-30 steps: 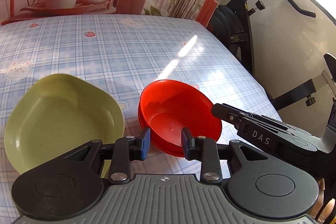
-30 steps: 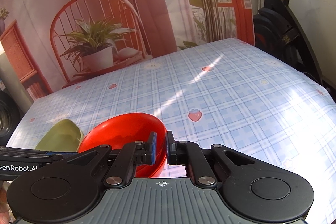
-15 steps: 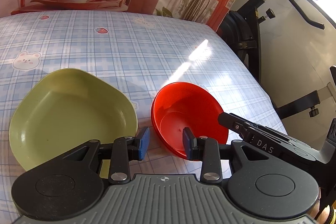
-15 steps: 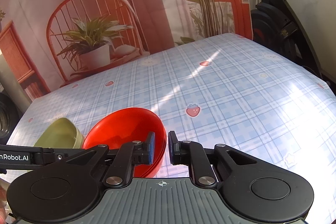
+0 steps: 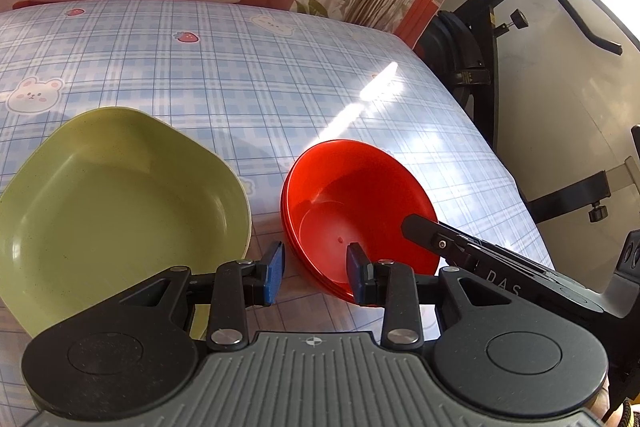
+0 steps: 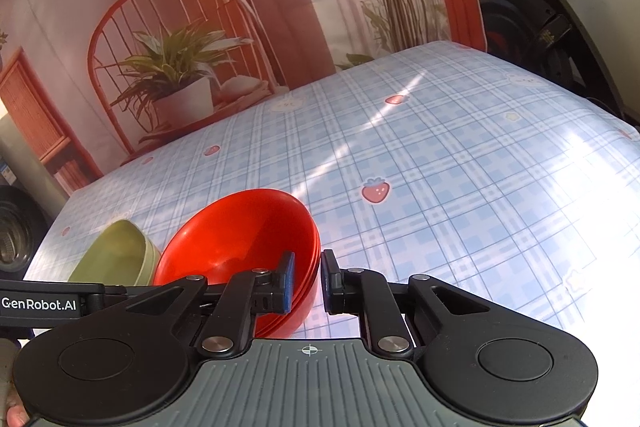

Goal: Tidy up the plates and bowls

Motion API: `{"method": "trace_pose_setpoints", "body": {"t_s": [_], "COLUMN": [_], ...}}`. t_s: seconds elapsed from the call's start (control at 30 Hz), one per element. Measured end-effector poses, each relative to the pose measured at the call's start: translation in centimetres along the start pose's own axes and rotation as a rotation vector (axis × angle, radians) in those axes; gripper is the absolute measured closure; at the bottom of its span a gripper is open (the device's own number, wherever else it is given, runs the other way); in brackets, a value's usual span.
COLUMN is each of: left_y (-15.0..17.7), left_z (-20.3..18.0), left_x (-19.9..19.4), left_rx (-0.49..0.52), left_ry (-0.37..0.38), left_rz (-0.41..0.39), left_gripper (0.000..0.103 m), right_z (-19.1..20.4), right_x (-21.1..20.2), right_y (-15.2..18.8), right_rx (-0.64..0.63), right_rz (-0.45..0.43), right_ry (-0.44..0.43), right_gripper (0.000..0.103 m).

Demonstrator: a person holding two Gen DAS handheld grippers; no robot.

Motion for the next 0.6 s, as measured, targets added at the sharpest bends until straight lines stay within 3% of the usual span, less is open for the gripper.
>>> {"method": "trace_pose_setpoints", "body": {"t_s": [0.3, 0.6], "left_y": [0.0, -1.0], "left_z": [0.1, -0.9], "left_x": [0.0, -1.8], "left_rx": [0.006, 0.041], "left_ry": [0.005, 0.002], "left_rz": [-0.006, -0.066], "left_gripper": [0.07, 0.071], "right_z": [0.0, 1.0], "right_x": [0.0, -1.4], "right_y": [0.0, -1.6], "right_rx": [-0.004, -0.007], "right_rz": [0.002, -0.027], "right_ry": [-0.002, -0.011], "right_gripper": [0.09, 0.09]}}
Point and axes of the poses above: each gripper's, at about its wrist camera, not at the fingertips, and x roughly the way its jaws point, z to its left, y to its underside, the point moved 7 cm from there along x, roughly the way its jaws point, and after that the axes turned 7 degrees about -x, right-handed, at the moved point
